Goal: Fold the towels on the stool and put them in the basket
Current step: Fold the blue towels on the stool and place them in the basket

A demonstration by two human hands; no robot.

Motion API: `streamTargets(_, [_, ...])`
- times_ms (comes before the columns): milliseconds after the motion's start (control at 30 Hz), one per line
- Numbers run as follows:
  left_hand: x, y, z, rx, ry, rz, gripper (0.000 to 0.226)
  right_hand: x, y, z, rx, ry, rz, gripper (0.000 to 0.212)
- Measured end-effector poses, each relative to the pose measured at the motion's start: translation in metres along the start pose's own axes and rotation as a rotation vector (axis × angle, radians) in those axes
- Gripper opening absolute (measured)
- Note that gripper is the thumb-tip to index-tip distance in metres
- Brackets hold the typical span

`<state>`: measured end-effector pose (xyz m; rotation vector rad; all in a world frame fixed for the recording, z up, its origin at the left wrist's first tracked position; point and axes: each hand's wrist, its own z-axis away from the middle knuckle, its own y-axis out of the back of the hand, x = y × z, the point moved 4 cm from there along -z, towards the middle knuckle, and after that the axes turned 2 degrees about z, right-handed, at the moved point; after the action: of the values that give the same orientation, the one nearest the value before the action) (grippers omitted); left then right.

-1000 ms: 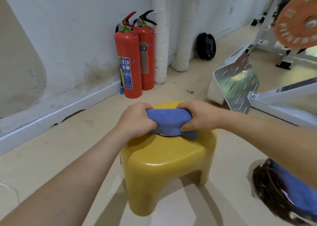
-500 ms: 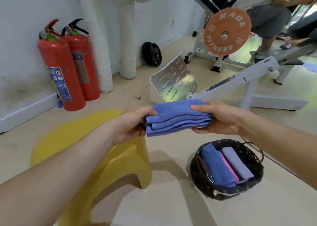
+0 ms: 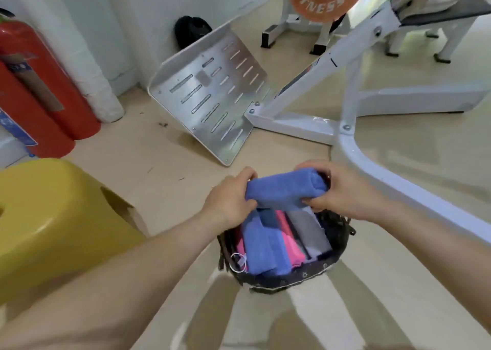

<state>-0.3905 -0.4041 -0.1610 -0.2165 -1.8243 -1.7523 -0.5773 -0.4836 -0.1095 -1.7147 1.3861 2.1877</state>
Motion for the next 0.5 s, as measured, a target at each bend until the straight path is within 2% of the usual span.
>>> streamTargets(100, [0.008,-0.031,0.001,0.123,0.128,0.192,0.036,0.045,0.003,0.006,0.202,0.068,0.06,0.046])
streamTargets(167, [-0.006,-0.043,0.009,0.233,0.263,0.247,0.027,0.072,-0.001,0.01,0.314,0.072,0.111,0.044])
streamTargets(233, [-0.02,-0.057,0.022,0.231,0.345,0.22,0.019,0.087,-0.015,0.015,0.388,0.101,0.24,0.045])
streamTargets(300, [-0.023,-0.076,0.031,0.169,0.352,0.216,0.016,0.097,-0.038,0.022,0.412,0.137,0.341,0.042])
streamTargets(400, [-0.013,-0.103,0.029,0.092,0.291,0.204,0.016,0.118,-0.075,0.03,0.339,0.158,0.433,0.041])
streamTargets(500, [-0.012,-0.123,0.031,0.091,0.326,0.191,0.024,0.137,-0.1,0.031,0.044,0.031,0.459,0.043])
